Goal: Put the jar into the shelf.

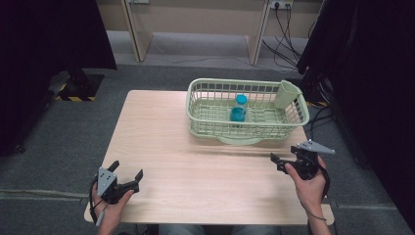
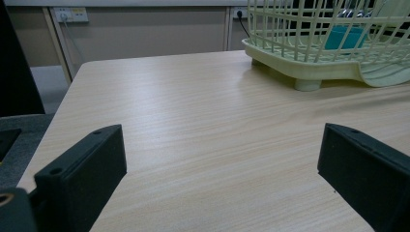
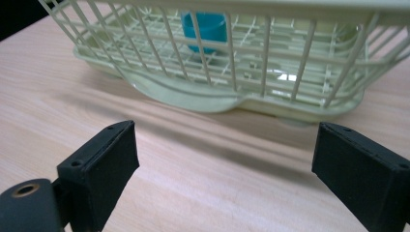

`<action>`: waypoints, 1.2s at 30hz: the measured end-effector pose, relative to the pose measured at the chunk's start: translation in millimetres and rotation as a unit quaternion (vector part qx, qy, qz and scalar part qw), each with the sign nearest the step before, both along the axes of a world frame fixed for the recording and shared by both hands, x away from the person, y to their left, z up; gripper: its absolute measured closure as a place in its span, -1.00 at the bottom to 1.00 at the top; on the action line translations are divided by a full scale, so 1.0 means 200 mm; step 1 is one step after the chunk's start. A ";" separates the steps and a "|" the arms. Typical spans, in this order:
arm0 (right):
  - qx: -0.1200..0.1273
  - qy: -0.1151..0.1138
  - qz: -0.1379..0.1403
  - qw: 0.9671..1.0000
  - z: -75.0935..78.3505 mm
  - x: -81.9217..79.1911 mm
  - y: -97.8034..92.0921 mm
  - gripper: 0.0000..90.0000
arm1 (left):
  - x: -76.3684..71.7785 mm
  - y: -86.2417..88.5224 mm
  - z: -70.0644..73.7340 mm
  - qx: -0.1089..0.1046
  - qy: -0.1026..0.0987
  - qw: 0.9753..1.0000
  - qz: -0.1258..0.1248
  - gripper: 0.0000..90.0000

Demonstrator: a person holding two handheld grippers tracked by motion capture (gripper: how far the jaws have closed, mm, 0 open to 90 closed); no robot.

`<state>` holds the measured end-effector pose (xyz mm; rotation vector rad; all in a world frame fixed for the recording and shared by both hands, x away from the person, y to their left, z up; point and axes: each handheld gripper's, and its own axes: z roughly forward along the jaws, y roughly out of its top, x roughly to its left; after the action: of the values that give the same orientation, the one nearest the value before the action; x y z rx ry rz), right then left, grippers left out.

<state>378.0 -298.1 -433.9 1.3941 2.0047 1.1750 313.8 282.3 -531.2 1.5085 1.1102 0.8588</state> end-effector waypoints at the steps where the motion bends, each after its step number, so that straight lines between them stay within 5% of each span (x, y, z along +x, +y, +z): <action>1: 0.000 0.002 -0.002 1.000 -0.02 0.00 0.00 -0.80 | 0.00 0.00 0.00 0.000 0.000 1.000 0.000 -0.94; 36: 0.009 0.023 -0.054 0.998 -0.38 -0.07 -0.15 -0.82 | 0.00 0.00 0.00 -0.002 -0.002 1.000 0.000 -0.94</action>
<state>364.9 -327.9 -510.1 1.5314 1.9263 1.1269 313.5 282.4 -531.3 1.5037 1.1081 0.8594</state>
